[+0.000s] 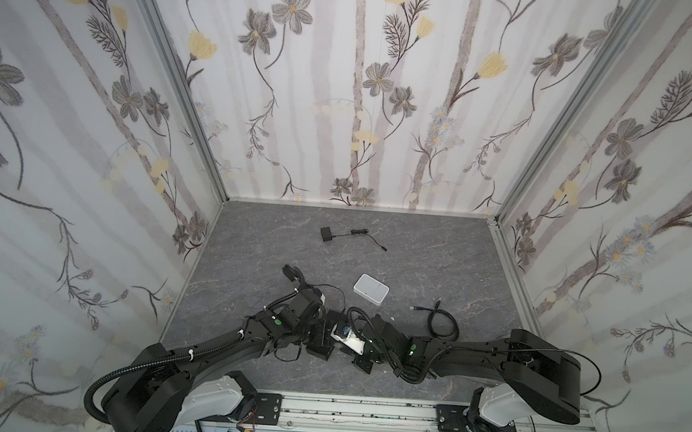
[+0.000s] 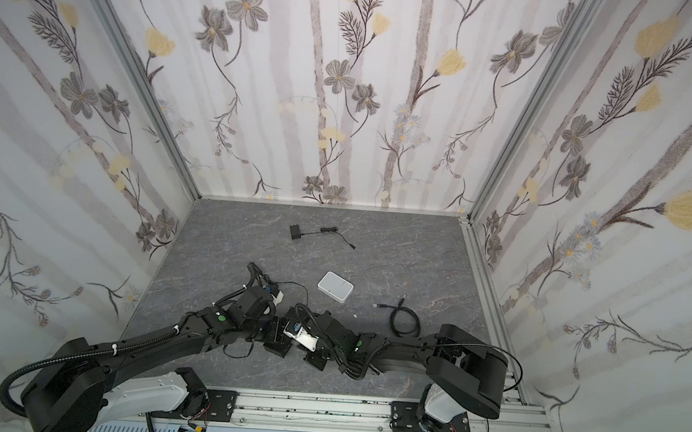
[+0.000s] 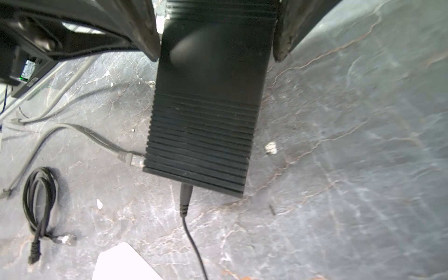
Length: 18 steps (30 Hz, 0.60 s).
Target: Insert the plug into the switch port
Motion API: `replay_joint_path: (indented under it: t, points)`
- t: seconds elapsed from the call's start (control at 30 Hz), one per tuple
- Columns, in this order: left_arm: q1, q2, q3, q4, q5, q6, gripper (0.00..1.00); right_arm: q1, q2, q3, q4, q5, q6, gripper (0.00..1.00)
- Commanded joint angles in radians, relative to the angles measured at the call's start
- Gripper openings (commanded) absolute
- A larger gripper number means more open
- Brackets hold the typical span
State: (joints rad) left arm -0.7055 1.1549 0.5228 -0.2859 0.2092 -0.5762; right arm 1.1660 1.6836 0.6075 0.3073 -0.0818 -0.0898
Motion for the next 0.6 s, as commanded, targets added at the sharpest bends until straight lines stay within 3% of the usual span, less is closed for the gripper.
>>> replay_joint_path:
  t: [0.0, 0.2, 0.37, 0.5, 0.57]
  points:
    - [0.033, 0.002, 0.045, -0.122, -0.1, -0.001, 0.76, 0.016, 0.02, -0.006, 0.133, 0.028, 0.017, 0.04]
    - [0.068, -0.088, 0.093, -0.212, -0.204, -0.005, 0.82, 0.038, 0.093, 0.027, 0.11, 0.042, 0.064, 0.04]
    - [0.074, -0.208, 0.067, -0.189, -0.11, 0.004, 0.82, 0.06, 0.147, 0.043, 0.114, 0.034, 0.091, 0.08]
    - [0.074, -0.304, 0.016, -0.15, -0.034, 0.001, 0.8, 0.069, 0.156, 0.052, 0.106, 0.041, 0.108, 0.4]
    - [0.074, -0.354, -0.01, -0.131, 0.001, 0.002, 0.79, 0.068, 0.122, 0.046, 0.095, 0.062, 0.11, 0.47]
